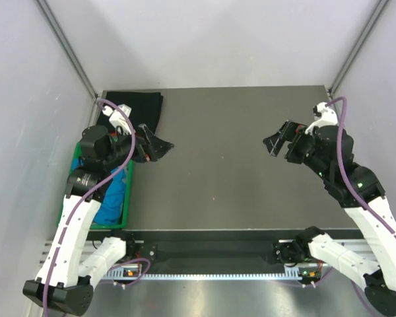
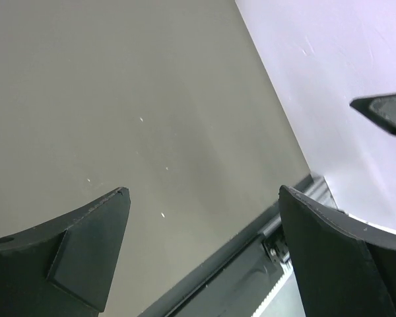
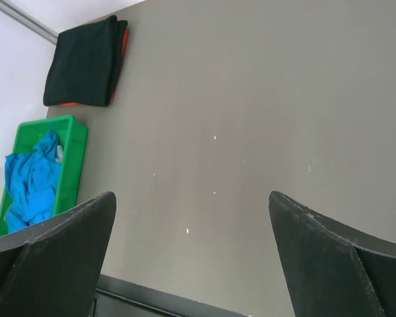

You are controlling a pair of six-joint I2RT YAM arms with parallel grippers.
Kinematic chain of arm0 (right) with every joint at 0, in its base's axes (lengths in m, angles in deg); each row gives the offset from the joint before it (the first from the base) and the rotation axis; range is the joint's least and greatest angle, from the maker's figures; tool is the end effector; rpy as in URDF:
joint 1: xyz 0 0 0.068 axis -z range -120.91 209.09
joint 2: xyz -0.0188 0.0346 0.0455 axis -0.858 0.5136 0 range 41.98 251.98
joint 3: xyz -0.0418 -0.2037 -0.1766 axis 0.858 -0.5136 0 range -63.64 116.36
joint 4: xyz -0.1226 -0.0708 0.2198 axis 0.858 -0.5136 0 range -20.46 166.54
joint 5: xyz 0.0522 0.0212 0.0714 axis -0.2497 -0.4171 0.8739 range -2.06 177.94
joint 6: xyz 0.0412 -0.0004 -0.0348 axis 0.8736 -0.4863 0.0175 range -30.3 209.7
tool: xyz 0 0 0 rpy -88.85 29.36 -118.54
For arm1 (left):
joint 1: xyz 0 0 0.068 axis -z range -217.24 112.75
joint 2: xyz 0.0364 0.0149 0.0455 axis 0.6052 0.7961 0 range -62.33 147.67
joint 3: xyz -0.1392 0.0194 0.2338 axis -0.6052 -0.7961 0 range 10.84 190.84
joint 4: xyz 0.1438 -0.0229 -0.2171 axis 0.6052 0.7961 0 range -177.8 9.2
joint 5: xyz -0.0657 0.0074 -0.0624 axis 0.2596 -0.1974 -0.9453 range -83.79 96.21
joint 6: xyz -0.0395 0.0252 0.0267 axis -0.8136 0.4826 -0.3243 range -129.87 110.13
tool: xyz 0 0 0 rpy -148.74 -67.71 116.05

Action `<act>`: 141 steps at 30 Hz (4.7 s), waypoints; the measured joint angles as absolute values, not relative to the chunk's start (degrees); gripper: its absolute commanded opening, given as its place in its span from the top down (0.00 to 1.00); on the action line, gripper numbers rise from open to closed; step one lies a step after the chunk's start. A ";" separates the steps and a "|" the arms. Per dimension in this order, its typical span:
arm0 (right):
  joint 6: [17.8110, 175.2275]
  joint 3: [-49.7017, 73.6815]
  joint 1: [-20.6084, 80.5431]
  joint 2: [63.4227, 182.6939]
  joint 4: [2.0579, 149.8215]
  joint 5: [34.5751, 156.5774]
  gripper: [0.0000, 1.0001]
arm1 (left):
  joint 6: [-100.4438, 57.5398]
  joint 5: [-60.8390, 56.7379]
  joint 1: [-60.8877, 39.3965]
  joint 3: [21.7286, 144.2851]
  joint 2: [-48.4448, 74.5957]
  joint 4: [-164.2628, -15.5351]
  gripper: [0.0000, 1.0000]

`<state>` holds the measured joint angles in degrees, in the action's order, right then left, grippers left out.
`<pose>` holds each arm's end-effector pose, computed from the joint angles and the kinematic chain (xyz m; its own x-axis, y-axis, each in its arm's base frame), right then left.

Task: Fold and stack the t-shirts
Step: Grab the tshirt from the pile, then move the tshirt to the center of the board

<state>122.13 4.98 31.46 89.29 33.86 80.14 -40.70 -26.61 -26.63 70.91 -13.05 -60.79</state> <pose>0.1344 0.0650 0.4126 -0.4588 0.3594 -0.8126 -0.1204 0.8810 0.4576 0.1704 -0.0516 0.3893 -0.5772 -0.3300 -0.7470 0.4315 0.6534 -0.6220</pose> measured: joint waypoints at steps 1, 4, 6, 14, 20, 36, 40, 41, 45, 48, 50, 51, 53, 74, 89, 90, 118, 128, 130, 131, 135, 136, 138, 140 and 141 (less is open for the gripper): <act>122.28 4.87 31.46 89.31 33.77 80.17 0.00 | -40.81 -25.84 -26.63 71.28 -13.08 -60.73 0.01; 122.76 4.80 31.46 89.27 34.14 80.30 0.00 | -41.07 -24.16 -26.63 72.22 -13.10 -60.66 0.01; 122.98 4.25 31.46 89.13 34.78 80.49 0.00 | -41.34 -23.50 -26.63 72.62 -13.05 -60.64 0.01; 124.03 -0.95 31.46 89.09 36.94 80.97 0.00 | -43.72 -7.53 -26.70 75.37 -7.07 -53.32 0.01; 124.45 -3.85 31.46 89.51 38.54 84.32 0.00 | -47.35 14.53 -29.91 75.20 -2.74 -42.63 0.08; 122.68 -7.79 31.46 91.98 40.68 89.76 0.00 | -65.20 42.11 -42.94 50.63 -6.58 -41.32 0.30; 122.22 -7.75 31.46 92.72 40.98 91.53 0.00 | -73.90 45.37 -43.16 50.52 -5.05 -41.12 0.31; 122.19 -7.75 31.46 93.05 41.01 91.90 0.00 | -76.53 46.61 -43.27 50.52 -3.72 -40.62 0.30; 121.85 -7.72 31.46 94.29 40.98 93.10 0.00 | -81.81 49.59 -44.49 50.52 0.37 -40.03 0.30; 121.82 -7.70 31.46 94.86 40.98 93.78 0.00 | -82.84 50.24 -47.00 50.52 1.35 -41.38 0.30; 121.82 -7.72 31.46 95.04 40.96 94.00 0.00 | -83.50 50.20 -49.54 50.52 1.76 -41.91 0.29; 121.82 -7.70 31.46 95.04 40.96 94.09 0.00 | -83.50 50.20 -50.46 50.52 1.94 -42.17 0.28; 121.87 -7.70 31.46 95.04 40.98 94.35 0.00 | -83.54 50.39 -51.62 50.54 2.35 -42.56 0.27; 122.98 -7.70 31.46 95.91 40.46 95.77 0.01 | -86.43 50.33 -53.01 48.64 5.76 -44.49 0.99; 123.44 -8.16 31.46 98.03 40.61 94.70 0.01 | -70.91 31.44 -52.93 70.61 -6.34 -52.16 1.00; 123.20 -8.16 31.46 97.96 40.48 94.37 0.00 | -70.19 27.47 -52.91 72.46 -7.11 -54.23 1.00; 128.31 -11.31 31.46 87.89 36.50 81.89 0.05 | -65.09 -13.34 -4.47 53.82 13.37 -90.93 1.00; 129.10 -24.62 31.24 92.30 44.57 90.28 0.29 | -60.24 -9.58 -4.47 55.46 16.56 -85.14 1.00; 129.74 -27.26 30.56 92.11 45.53 91.09 0.28 | -60.29 -10.72 -4.47 58.52 19.71 -86.45 1.00; 129.89 -28.09 30.19 91.54 45.75 91.18 0.28 | -60.33 -11.22 -4.47 60.33 21.37 -87.33 1.00; 130.41 -29.08 29.55 87.58 45.64 89.56 0.27 | -61.49 -13.86 -4.47 70.87 29.65 -91.92 1.00; 130.46 -28.97 29.53 86.82 45.66 88.84 0.26 | -61.97 -14.72 -4.47 74.39 32.28 -93.75 1.00; 130.78 -28.64 29.51 86.01 45.27 87.27 0.25 | -62.78 -16.86 -4.47 80.75 37.48 -97.38 1.00; 131.35 -28.18 29.47 85.99 44.74 85.30 0.24 | -63.67 -19.07 -4.47 87.04 43.36 -101.88 1.00; 131.53 -27.96 29.47 86.03 44.37 84.41 0.24 | -63.80 -20.27 -4.47 90.43 46.53 -103.83 1.00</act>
<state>131.53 -27.96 29.47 86.03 44.37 84.41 -63.80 -20.27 -4.47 90.43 46.53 -103.83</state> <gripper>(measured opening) 0.758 0.019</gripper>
